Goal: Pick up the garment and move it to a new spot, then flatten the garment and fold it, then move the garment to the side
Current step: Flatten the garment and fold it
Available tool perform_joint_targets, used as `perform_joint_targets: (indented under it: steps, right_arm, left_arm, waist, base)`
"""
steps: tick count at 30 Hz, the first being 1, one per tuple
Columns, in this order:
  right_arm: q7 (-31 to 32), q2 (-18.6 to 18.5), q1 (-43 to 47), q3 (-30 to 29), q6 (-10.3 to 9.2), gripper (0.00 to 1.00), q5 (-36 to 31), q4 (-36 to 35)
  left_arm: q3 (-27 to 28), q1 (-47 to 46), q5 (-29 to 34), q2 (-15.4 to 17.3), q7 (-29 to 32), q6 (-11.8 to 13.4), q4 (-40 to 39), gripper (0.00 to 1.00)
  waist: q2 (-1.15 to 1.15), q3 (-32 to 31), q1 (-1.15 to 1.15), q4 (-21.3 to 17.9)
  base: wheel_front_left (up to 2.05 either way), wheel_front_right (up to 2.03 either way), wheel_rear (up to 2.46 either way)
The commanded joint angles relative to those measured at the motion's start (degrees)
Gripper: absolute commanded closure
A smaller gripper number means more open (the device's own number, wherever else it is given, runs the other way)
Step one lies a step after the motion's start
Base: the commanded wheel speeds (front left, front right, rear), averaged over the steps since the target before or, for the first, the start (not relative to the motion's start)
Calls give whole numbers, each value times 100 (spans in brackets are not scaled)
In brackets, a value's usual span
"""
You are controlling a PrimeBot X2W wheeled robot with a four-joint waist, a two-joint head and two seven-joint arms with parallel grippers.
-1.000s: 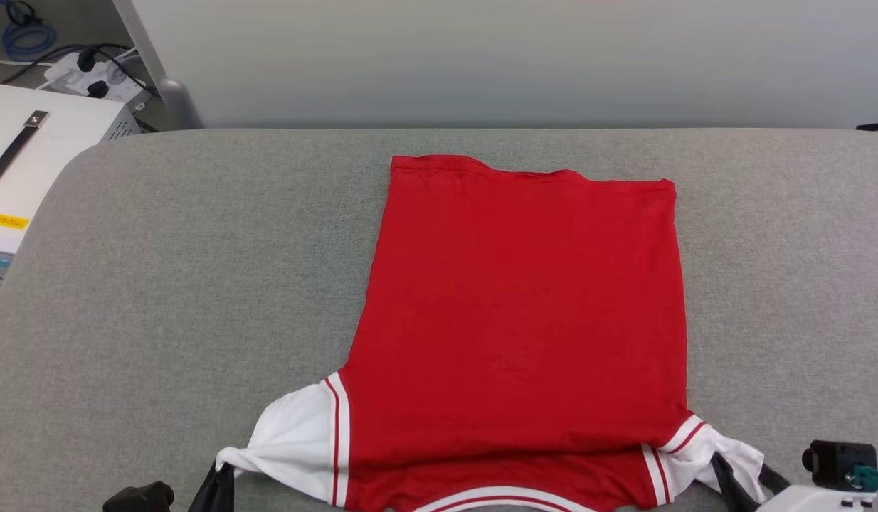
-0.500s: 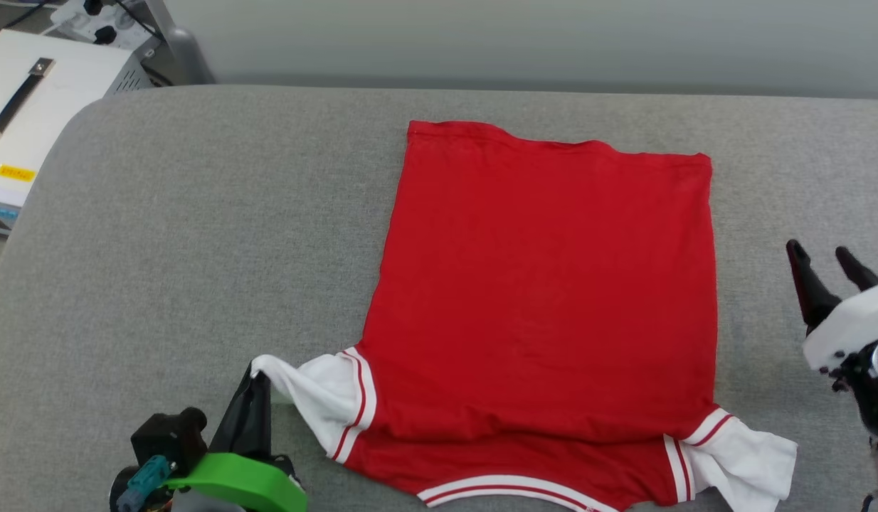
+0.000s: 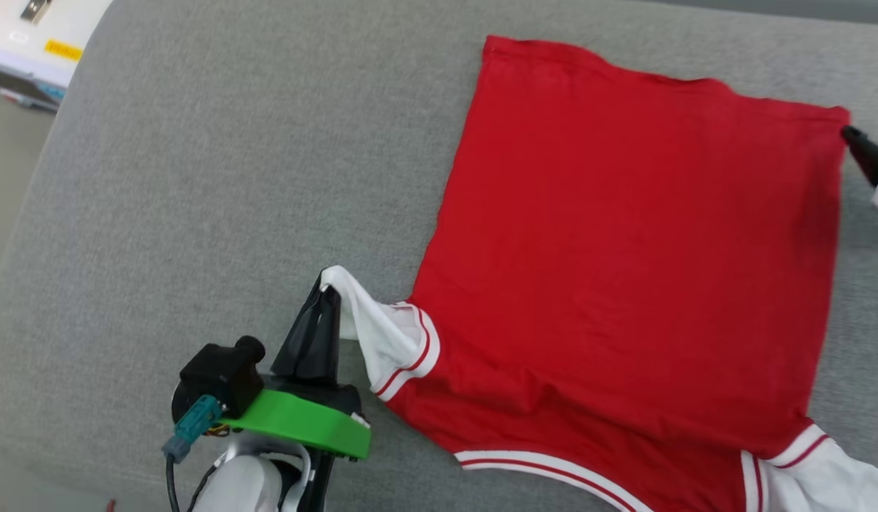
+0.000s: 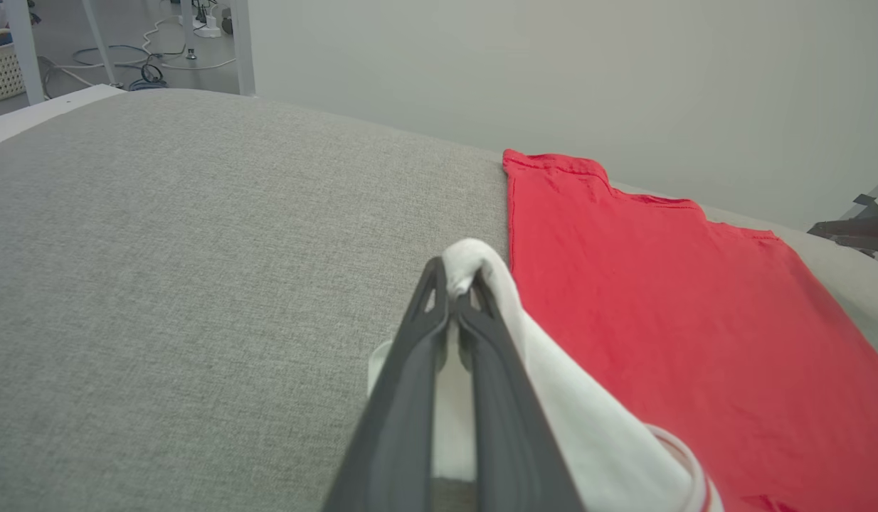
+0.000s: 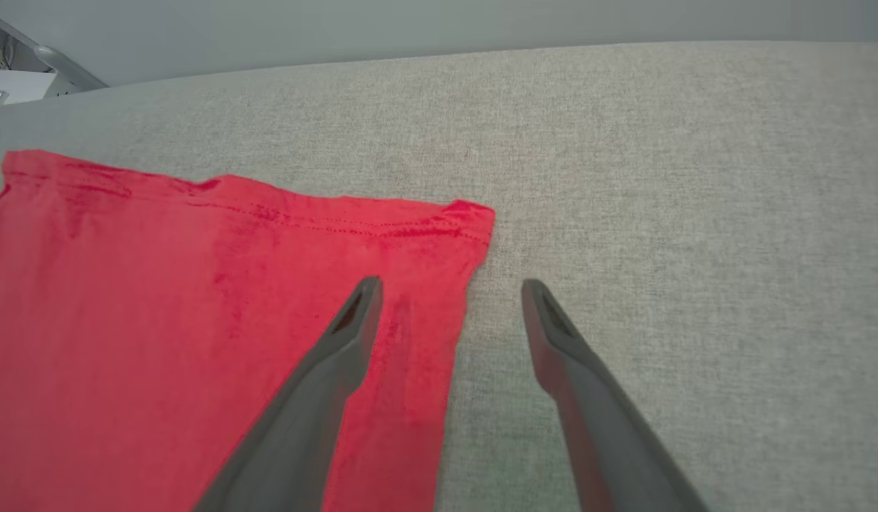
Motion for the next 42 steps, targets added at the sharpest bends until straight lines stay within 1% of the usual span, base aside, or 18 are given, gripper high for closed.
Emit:
perform_joint_targets:
  steps: [1,4,7,9,13,14,15,16,18,23,26,30,36,40,42]
  right_arm:
    - [91,-74,-211,32,-4,0,-42,137]
    - [308,-240,-541,101,-4,0,-130,420]
    - [396,-353,-722,219,-4,0,-174,560]
    - [565,-364,-764,339,-4,0,-150,683]
    - [1268,-260,-599,624,-4,0,70,1015]
    - [1388,-242,-542,624,-4,18,145,1068]
    - [1550,-232,-470,638,-4,57,223,1122]
    - [1656,-232,-417,643,-4,100,276,1151]
    - [1827,-237,-345,652,-4,100,365,1179]
    - [1693,-333,-334,702,-4,100,351,1001]
    - [1596,-478,-298,724,-4,100,282,926]
    - [1488,-637,-103,719,-4,100,280,788]
    - [1422,-770,542,660,-4,100,438,400]
    - [1357,-824,1222,494,-4,100,599,73]
    - [1299,-780,1616,347,-4,100,670,-121]
  left_arm:
    - [5,-139,59,-82,-32,-72,-28,100]
    - [1,-248,96,-251,-33,-214,3,100]
    - [23,-350,133,-373,-33,-362,53,100]
    - [43,-398,168,-416,-33,-459,101,100]
    - [127,-442,261,-473,-33,-574,192,100]
    - [142,-439,272,-492,-33,-592,207,100]
    - [160,-433,274,-519,-33,-615,221,100]
    - [172,-426,279,-537,-33,-634,236,100]
    - [202,-407,301,-564,-33,-665,263,100]
    - [237,-364,394,-555,-33,-730,365,100]
    - [184,-357,463,-468,-33,-776,496,100]
    - [187,-304,487,-306,-30,-797,697,100]
    - [287,-17,436,-149,60,-680,851,100]
    - [376,236,367,-55,152,-578,859,100]
    - [437,348,323,4,184,-540,882,100]
  waist:
    - [0,515,-1,460]
    - [0,703,-1,625]
    - [0,825,-1,724]
    - [0,878,-1,752]
    - [0,882,-1,748]
    - [0,861,-1,748]
    - [0,842,-1,746]
    - [0,823,-1,739]
    - [0,777,-1,711]
    - [0,592,-1,629]
    - [0,376,-1,607]
    - [0,-30,-1,467]
    - [0,-616,-1,117]
    - [0,-944,-1,-120]
    - [0,-1091,-1,-241]
  base:
    - [0,0,0]
    - [0,0,0]
    - [0,0,0]
    - [0,0,0]
    - [0,0,0]
    - [0,0,0]
    - [0,0,0]
    - [0,0,0]
    - [0,0,0]
    - [0,0,0]
    - [0,0,0]
    - [0,0,0]
    - [0,0,0]
    - [0,0,0]
    - [0,0,0]
